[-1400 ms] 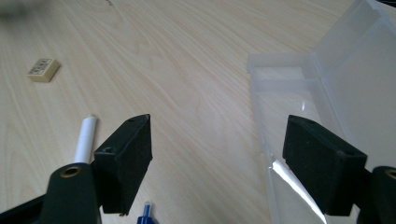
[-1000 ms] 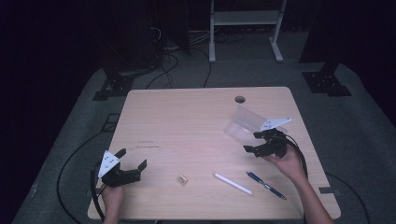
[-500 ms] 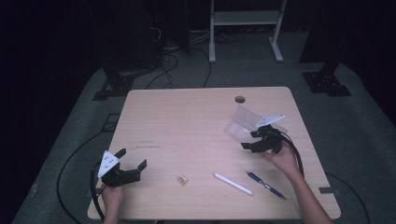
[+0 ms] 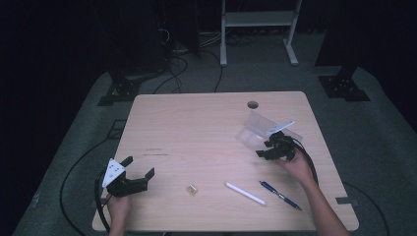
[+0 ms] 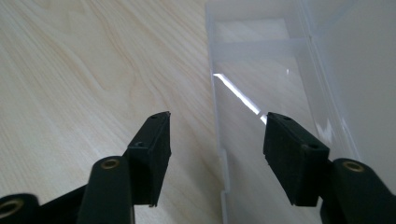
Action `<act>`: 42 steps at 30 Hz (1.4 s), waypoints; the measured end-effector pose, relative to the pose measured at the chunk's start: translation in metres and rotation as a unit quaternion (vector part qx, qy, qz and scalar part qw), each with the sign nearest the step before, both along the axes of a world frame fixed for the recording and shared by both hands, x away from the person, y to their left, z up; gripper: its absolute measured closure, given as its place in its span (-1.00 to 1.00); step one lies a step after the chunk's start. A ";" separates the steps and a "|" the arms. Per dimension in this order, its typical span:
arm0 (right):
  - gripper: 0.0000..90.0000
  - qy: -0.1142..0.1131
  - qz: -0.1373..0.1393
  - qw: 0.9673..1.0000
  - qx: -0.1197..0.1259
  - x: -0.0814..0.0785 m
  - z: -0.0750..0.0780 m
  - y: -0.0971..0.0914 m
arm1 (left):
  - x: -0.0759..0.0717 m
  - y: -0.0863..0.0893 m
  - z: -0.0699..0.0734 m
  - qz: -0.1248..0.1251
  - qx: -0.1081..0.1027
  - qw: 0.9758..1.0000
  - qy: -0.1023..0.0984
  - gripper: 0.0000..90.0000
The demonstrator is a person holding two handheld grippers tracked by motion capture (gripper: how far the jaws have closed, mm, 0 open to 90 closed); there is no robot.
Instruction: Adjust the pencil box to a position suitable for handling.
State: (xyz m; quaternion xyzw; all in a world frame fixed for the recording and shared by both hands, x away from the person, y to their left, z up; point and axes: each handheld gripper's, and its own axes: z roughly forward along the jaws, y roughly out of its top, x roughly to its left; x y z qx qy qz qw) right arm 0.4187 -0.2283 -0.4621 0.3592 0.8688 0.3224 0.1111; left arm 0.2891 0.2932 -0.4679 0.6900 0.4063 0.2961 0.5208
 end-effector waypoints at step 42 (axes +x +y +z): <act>0.73 -0.017 0.048 0.997 -0.064 0.003 -0.014 0.008 | 0.001 0.005 -0.001 0.010 -0.030 0.999 0.004 -0.98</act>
